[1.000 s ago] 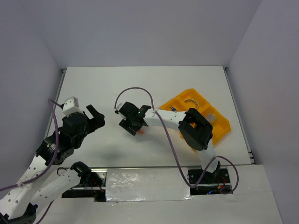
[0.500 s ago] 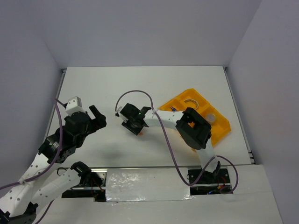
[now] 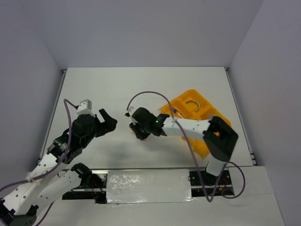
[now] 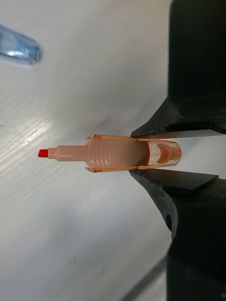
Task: Sort the stationery into containers
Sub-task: Pick up the pen from the center of the board.
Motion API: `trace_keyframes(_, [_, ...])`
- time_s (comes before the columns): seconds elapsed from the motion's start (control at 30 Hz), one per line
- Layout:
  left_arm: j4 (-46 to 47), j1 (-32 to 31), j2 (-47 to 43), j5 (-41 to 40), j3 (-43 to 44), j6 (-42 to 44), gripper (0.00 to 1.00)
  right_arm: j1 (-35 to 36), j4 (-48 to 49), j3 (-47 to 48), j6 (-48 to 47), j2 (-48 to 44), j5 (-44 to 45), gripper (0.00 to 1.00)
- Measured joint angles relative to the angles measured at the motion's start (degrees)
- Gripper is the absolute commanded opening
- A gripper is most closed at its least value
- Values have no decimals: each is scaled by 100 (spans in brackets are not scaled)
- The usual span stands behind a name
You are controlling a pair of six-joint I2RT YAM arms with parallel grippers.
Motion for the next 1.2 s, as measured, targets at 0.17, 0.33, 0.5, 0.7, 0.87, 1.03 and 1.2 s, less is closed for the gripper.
trace_keyframes(0.17, [1191,7,31,1099,-603,-306,98,269,839,-688,752,-1596,302,0])
trace_keyframes(0.33, [2205,7,210,1731,-881,-570,96,584,1233,-678,1056,-1980,570,0])
trace_keyframes(0.5, [2739,7,420,1928,-879,-684,87,728,1202,-678,1158,-2020,796,0])
trace_keyframes(0.7, [2975,7,457,1996,-881,-713,69,769,1272,-800,1182,-2409,883,0])
trace_keyframes(0.87, [3064,7,457,2028,-903,-750,43,772,1342,-879,1209,-2581,855,0])
trace_keyframes(1.03, [3171,2,457,2057,-914,-789,1,796,1340,-879,1209,-2568,809,0])
trace_keyframes(1.2, [3222,-2,496,2065,-914,-796,0,852,1340,-879,1207,-2546,942,0])
